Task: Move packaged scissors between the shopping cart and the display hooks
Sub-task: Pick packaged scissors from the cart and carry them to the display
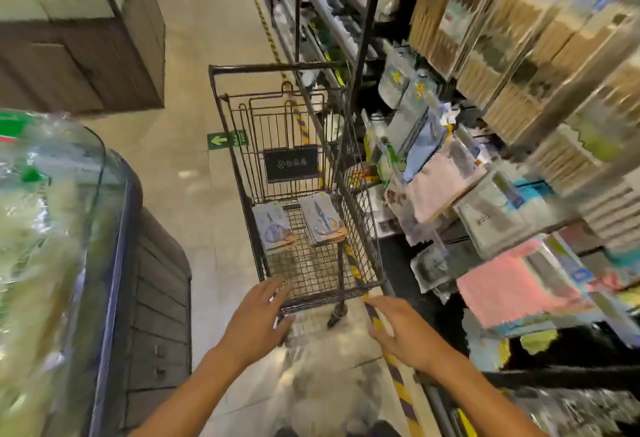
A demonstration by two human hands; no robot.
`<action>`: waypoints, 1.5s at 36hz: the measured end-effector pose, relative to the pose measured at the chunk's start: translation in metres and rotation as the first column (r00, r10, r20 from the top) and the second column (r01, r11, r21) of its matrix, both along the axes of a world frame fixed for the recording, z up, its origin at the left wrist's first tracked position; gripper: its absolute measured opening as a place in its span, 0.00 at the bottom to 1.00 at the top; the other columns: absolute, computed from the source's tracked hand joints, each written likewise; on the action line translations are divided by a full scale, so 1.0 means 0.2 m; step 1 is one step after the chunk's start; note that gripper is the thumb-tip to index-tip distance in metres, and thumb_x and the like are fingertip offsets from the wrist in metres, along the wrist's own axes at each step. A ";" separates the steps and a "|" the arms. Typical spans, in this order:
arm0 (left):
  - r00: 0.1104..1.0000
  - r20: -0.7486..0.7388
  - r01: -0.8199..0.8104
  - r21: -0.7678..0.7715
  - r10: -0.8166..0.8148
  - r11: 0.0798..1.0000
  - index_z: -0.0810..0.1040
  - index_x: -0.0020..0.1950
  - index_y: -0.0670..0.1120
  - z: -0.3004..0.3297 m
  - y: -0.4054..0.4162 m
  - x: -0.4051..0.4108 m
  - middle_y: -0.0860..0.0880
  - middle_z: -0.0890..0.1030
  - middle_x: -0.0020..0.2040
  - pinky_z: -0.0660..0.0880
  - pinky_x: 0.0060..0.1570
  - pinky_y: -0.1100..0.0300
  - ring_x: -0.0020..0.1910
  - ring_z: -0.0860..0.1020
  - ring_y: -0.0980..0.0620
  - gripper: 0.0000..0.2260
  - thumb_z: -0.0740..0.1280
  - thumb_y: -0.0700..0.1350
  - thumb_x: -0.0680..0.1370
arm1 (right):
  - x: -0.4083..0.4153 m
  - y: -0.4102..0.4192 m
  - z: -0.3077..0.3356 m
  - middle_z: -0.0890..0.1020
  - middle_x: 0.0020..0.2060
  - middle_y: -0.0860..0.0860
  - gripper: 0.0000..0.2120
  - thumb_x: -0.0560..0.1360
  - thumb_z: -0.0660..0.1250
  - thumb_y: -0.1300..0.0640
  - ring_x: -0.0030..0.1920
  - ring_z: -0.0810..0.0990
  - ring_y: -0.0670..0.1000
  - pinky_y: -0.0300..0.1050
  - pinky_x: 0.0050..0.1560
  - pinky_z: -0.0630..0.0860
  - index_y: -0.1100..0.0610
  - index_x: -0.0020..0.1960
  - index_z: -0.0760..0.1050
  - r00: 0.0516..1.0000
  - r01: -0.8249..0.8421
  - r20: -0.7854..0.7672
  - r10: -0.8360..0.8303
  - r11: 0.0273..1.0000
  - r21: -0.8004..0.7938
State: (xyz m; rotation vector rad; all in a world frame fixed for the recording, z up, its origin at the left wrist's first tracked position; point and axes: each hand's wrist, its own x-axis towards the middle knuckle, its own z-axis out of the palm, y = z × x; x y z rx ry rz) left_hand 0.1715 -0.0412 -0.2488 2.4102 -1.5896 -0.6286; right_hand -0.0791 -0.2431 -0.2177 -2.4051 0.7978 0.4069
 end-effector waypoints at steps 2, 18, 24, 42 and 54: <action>1.000 -0.003 -0.001 0.011 0.002 1.000 0.70 0.77 0.49 -0.03 -0.07 0.02 0.46 0.72 0.75 0.66 0.72 0.48 0.74 0.71 0.42 0.30 0.52 0.63 0.80 | 0.04 -0.08 -0.03 0.68 0.75 0.46 0.28 0.81 0.63 0.44 0.76 0.63 0.48 0.40 0.75 0.59 0.49 0.78 0.62 1.000 -0.014 -0.009 0.014 1.000 0.005; 0.974 -0.019 -0.213 0.240 0.224 0.947 0.53 0.83 0.54 -0.11 -0.73 0.12 0.50 0.57 0.82 0.48 0.80 0.51 0.81 0.53 0.45 0.31 0.51 0.63 0.81 | 0.48 -0.87 -0.25 0.61 0.78 0.46 0.29 0.80 0.64 0.47 0.79 0.57 0.49 0.41 0.76 0.51 0.44 0.79 0.59 0.994 -0.101 0.049 0.093 0.973 0.207; 0.953 -0.058 -0.276 0.244 0.298 0.929 0.55 0.83 0.50 -0.17 -0.91 0.14 0.47 0.55 0.83 0.40 0.76 0.55 0.82 0.49 0.44 0.39 0.40 0.66 0.74 | 0.65 -1.06 -0.35 0.61 0.79 0.51 0.32 0.81 0.66 0.49 0.79 0.58 0.54 0.49 0.78 0.56 0.51 0.81 0.57 0.982 -0.171 -0.036 0.183 0.961 0.215; 0.912 -0.194 -0.255 0.422 0.361 0.870 0.51 0.83 0.51 -0.97 -1.18 0.51 0.47 0.49 0.83 0.35 0.75 0.57 0.82 0.44 0.46 0.38 0.38 0.66 0.76 | 1.11 -1.23 -1.16 0.59 0.79 0.51 0.30 0.81 0.66 0.48 0.79 0.57 0.54 0.49 0.78 0.55 0.52 0.79 0.60 0.988 0.057 -0.156 -0.010 0.952 0.299; 0.900 -0.223 -0.248 0.445 0.375 0.861 0.50 0.83 0.51 -1.40 -1.35 0.78 0.48 0.49 0.84 0.39 0.79 0.56 0.82 0.43 0.48 0.33 0.42 0.62 0.79 | 1.43 -1.32 -1.73 0.78 0.56 0.56 0.28 0.68 0.75 0.52 0.52 0.78 0.42 0.37 0.51 0.79 0.56 0.66 0.73 0.923 0.357 0.013 -0.385 0.867 0.349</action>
